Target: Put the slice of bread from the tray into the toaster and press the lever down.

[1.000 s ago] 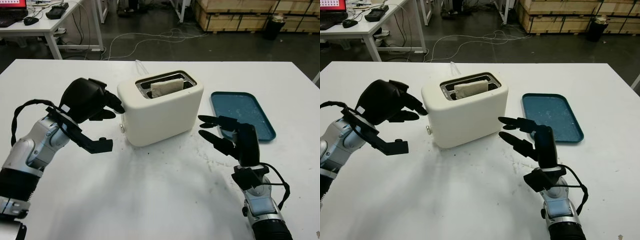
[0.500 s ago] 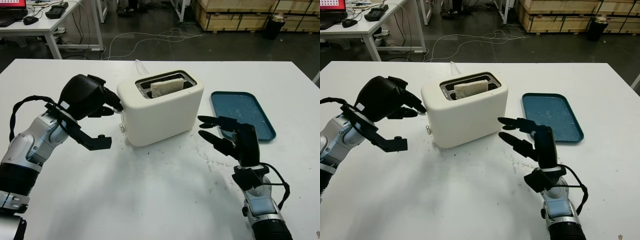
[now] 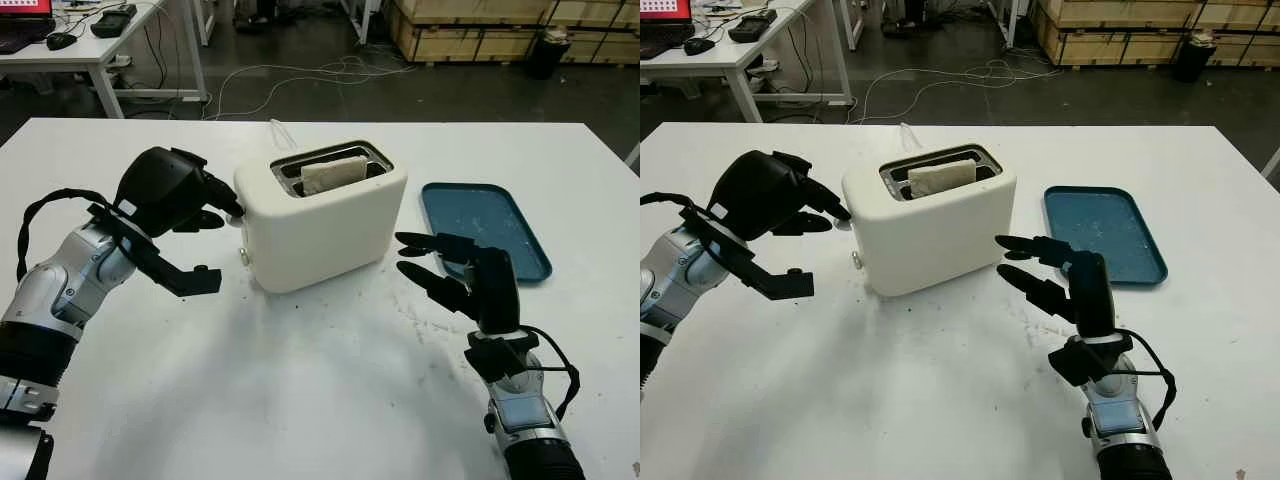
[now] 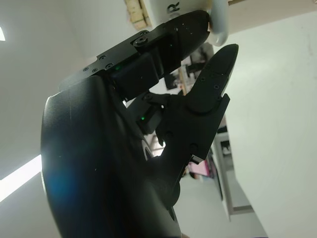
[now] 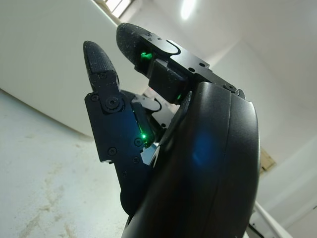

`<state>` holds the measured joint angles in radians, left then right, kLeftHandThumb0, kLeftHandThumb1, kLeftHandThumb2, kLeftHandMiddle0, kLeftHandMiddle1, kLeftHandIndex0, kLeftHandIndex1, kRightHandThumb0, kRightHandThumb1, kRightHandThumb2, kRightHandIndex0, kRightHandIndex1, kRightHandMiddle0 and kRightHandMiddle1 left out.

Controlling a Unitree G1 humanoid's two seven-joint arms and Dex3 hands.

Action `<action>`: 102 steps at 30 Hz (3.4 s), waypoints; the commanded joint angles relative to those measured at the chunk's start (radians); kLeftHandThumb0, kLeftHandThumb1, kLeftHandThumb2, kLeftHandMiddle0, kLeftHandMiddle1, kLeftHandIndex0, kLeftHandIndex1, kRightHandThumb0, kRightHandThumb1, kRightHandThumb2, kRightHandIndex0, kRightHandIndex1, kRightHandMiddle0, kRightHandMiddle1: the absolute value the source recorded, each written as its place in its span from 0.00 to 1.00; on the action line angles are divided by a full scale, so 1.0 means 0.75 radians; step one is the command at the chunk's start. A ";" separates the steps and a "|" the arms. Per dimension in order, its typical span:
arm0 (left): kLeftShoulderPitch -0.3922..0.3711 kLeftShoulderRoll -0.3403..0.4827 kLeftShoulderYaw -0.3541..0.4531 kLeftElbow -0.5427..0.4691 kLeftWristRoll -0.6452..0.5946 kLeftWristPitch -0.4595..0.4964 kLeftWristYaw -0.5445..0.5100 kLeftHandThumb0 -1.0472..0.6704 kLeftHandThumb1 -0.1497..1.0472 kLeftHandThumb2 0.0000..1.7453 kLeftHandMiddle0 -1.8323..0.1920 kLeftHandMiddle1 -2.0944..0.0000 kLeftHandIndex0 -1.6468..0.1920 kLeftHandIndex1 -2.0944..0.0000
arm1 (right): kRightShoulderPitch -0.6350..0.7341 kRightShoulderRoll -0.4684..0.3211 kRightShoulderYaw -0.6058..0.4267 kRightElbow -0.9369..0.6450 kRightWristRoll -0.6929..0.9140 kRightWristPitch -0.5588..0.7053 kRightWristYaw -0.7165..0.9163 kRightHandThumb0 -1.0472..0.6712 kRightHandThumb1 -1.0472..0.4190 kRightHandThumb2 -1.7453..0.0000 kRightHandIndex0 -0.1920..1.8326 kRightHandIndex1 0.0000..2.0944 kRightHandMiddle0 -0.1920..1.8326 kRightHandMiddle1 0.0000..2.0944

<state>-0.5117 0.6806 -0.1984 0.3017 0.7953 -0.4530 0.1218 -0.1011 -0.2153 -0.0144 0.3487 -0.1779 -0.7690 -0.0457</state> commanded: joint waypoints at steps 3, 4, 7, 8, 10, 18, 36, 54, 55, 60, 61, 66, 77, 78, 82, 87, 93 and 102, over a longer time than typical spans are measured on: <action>-0.013 -0.018 -0.034 0.021 -0.009 -0.011 -0.009 0.47 0.69 0.00 0.44 0.26 0.15 0.98 | -0.009 -0.006 -0.004 0.012 -0.009 -0.032 -0.003 0.39 0.18 1.00 0.56 0.32 0.65 0.00; -0.012 -0.019 -0.039 0.023 -0.004 -0.015 -0.001 0.47 0.68 0.00 0.44 0.26 0.15 0.98 | -0.008 -0.006 -0.004 0.011 -0.008 -0.028 -0.002 0.38 0.18 1.00 0.56 0.32 0.65 0.00; -0.006 -0.023 -0.043 0.019 -0.008 -0.014 -0.004 0.47 0.68 0.00 0.44 0.26 0.15 0.98 | -0.007 -0.007 -0.004 0.009 -0.008 -0.023 -0.001 0.38 0.18 1.00 0.56 0.32 0.65 0.00; -0.003 -0.025 -0.043 0.017 -0.014 -0.014 -0.008 0.47 0.67 0.00 0.44 0.26 0.15 0.98 | -0.007 -0.007 -0.004 0.009 -0.006 -0.025 0.001 0.38 0.18 1.00 0.56 0.32 0.65 0.00; 0.003 -0.026 -0.043 0.014 -0.020 -0.020 -0.012 0.48 0.67 0.00 0.44 0.25 0.15 0.98 | -0.008 -0.005 -0.003 0.011 0.000 -0.027 0.003 0.38 0.18 1.00 0.56 0.32 0.65 0.00; -0.001 -0.023 -0.053 0.035 -0.011 -0.037 0.004 0.48 0.68 0.00 0.44 0.25 0.14 0.98 | -0.003 -0.003 -0.003 0.002 0.003 -0.018 0.005 0.39 0.18 1.00 0.56 0.31 0.65 0.00; 0.028 -0.182 -0.337 0.314 0.069 -0.015 -0.060 0.49 0.69 0.00 0.42 0.37 0.14 0.99 | 0.002 -0.009 -0.004 0.000 -0.006 -0.016 0.004 0.38 0.18 1.00 0.56 0.31 0.65 0.00; 0.036 -0.125 -0.460 0.294 0.063 0.008 -0.115 0.45 0.73 0.00 0.48 0.29 0.17 1.00 | -0.007 -0.003 -0.003 0.032 0.003 -0.035 0.007 0.39 0.18 1.00 0.57 0.32 0.65 0.00; 0.028 -0.119 -0.457 0.284 0.055 0.008 -0.127 0.46 0.72 0.00 0.49 0.28 0.16 1.00 | -0.007 -0.003 -0.003 0.034 0.004 -0.035 0.008 0.39 0.18 1.00 0.57 0.32 0.65 0.00; -0.019 -0.111 -0.449 0.278 0.056 -0.021 -0.101 0.48 0.69 0.00 0.45 0.34 0.15 0.99 | -0.006 -0.002 -0.002 0.032 0.010 -0.040 0.012 0.39 0.18 1.00 0.57 0.32 0.65 0.00; -0.030 -0.111 -0.450 0.280 0.055 -0.025 -0.102 0.47 0.69 0.00 0.44 0.35 0.15 0.99 | -0.005 -0.002 -0.002 0.030 0.011 -0.037 0.012 0.39 0.18 1.00 0.57 0.32 0.65 0.00; -0.069 -0.104 -0.459 0.261 0.046 -0.013 -0.157 0.48 0.68 0.00 0.43 0.36 0.16 1.00 | -0.007 -0.007 -0.005 0.038 0.005 -0.042 0.010 0.39 0.18 1.00 0.56 0.32 0.65 0.00; -0.098 -0.121 -0.448 0.271 0.043 -0.036 -0.089 0.47 0.67 0.00 0.42 0.41 0.14 0.99 | -0.001 0.000 -0.004 0.025 0.003 -0.031 0.010 0.38 0.18 1.00 0.56 0.31 0.65 0.00; -0.090 -0.134 -0.445 0.270 0.036 -0.020 -0.090 0.46 0.67 0.01 0.42 0.42 0.14 0.99 | 0.001 0.001 -0.003 0.021 0.001 -0.027 0.010 0.38 0.18 1.00 0.56 0.31 0.65 0.00; -0.035 -0.211 -0.447 0.291 -0.014 0.045 -0.117 0.46 0.74 0.01 0.46 0.35 0.15 1.00 | 0.002 0.002 0.000 0.022 0.010 -0.026 0.017 0.39 0.18 1.00 0.56 0.31 0.65 0.00; 0.040 -0.400 -0.488 0.513 -0.060 0.087 0.040 0.47 0.75 0.01 0.48 0.29 0.17 1.00 | 0.003 0.001 0.001 0.032 0.010 -0.028 0.018 0.38 0.17 1.00 0.57 0.31 0.64 0.00; 0.074 -0.473 -0.538 0.594 -0.088 0.181 0.042 0.48 0.80 0.00 0.50 0.46 0.21 1.00 | 0.003 -0.001 0.001 0.025 0.023 -0.024 0.028 0.39 0.18 1.00 0.57 0.31 0.64 0.00; 0.077 -0.448 -0.548 0.576 -0.087 0.183 0.044 0.48 0.79 0.00 0.50 0.43 0.20 1.00 | 0.002 0.004 0.006 0.026 0.017 -0.025 0.030 0.39 0.18 1.00 0.57 0.31 0.64 0.00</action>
<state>-0.5773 0.5134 -0.4429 0.6528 0.6623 -0.3301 0.2814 -0.0986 -0.2148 -0.0116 0.3685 -0.1741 -0.7808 -0.0255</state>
